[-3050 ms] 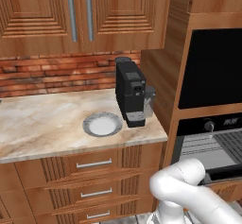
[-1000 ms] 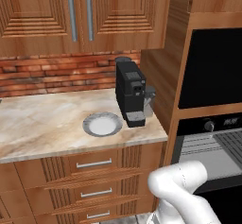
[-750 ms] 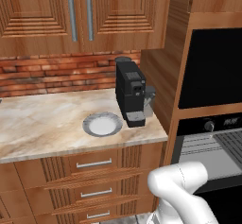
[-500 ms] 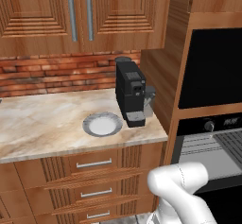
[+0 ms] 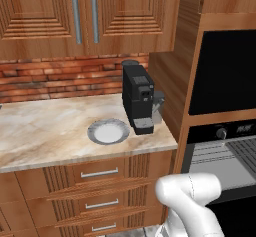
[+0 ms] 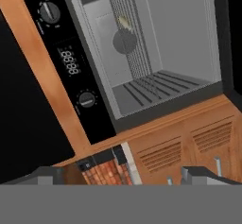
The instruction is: Take the fish from the oven and place it on the plate on the counter.
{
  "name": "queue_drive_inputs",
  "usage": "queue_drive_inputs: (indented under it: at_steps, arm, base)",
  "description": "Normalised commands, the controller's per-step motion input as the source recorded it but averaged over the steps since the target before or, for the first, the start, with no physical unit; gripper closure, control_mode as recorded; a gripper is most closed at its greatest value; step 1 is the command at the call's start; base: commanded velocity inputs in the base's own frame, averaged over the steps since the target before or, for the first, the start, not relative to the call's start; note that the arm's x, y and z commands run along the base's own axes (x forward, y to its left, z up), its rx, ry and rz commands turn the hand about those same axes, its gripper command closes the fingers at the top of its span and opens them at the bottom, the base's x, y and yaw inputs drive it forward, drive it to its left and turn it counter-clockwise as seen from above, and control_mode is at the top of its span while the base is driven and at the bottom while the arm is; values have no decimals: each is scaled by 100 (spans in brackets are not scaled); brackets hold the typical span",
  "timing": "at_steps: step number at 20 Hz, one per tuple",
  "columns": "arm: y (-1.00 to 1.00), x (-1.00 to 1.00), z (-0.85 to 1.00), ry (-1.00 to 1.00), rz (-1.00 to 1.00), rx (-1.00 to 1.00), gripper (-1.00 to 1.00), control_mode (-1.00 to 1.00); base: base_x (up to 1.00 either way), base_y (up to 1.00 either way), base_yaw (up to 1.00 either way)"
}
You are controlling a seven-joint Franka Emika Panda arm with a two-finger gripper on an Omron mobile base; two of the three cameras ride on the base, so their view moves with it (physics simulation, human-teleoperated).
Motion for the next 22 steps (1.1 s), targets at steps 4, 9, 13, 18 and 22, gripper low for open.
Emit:
queue_drive_inputs:
  at_steps: [4, 9, 13, 18, 22]
  arm:
    - [54, 80, 0, 0, -4, -4, -100, -100]
    - [50, 85, 3, 0, -6, -5, -100, -100]
    - [38, 72, 22, 0, -6, -3, -100, -100]
    - [24, 30, 57, 0, -4, 0, -100, -100]
    - [17, 0, 93, 0, 0, 0, -100, -100]
  base:
    - [0, 0, 0]
    - [0, 0, 0]
    - [0, 0, 0]
    - [0, 0, 0]
    - [0, 0, 0]
